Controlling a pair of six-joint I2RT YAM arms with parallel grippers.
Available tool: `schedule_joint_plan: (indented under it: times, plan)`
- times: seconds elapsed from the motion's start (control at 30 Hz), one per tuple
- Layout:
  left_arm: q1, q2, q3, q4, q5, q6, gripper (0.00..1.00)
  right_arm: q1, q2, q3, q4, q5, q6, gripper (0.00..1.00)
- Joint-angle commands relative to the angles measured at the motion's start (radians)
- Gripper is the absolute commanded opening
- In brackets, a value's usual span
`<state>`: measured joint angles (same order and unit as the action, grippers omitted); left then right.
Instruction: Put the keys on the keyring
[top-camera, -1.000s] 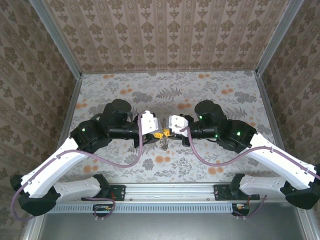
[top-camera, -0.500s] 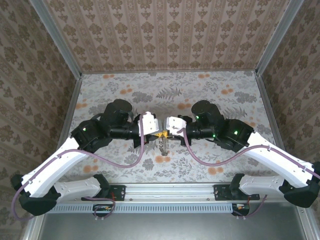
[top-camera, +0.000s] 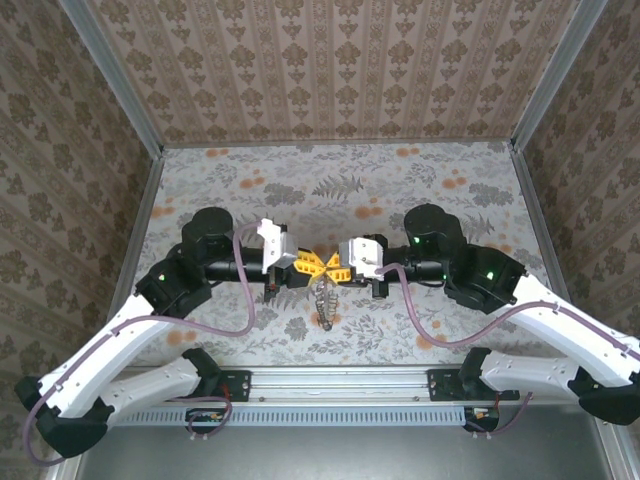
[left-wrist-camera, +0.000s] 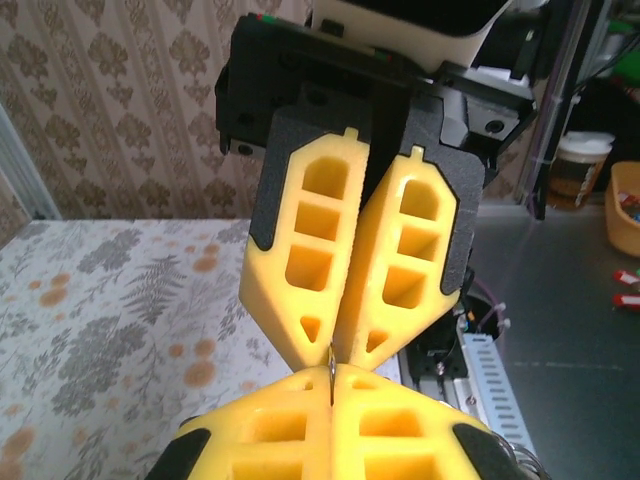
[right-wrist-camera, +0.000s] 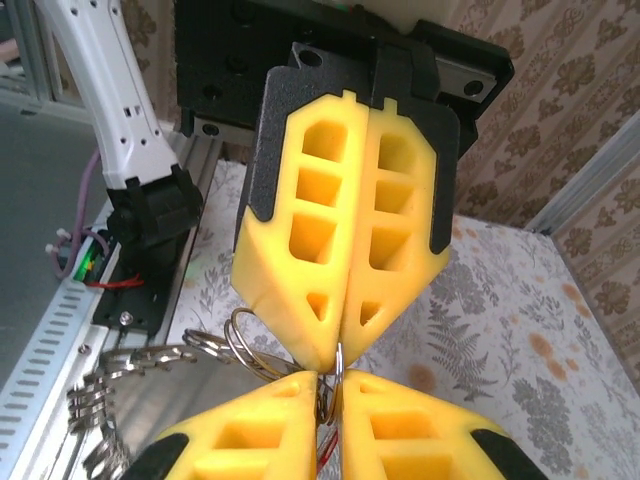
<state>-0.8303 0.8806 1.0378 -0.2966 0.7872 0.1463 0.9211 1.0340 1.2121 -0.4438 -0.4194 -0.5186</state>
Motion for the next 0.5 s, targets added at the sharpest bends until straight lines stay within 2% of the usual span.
schedule_joint_plan:
  times: [0.0,0.33,0.47]
  plan:
    - [-0.001,-0.035,-0.005,0.216,0.084,-0.080,0.00,0.012,0.000,-0.032,0.039,-0.038,0.026,0.14]
    - [-0.003,-0.050,-0.023,0.245,0.092,-0.084,0.00,-0.005,-0.061,-0.072,0.108,-0.018,0.089,0.19]
    - [0.000,-0.053,-0.021,0.241,0.101,-0.083,0.00,-0.015,-0.065,-0.081,0.136,-0.031,0.109,0.13]
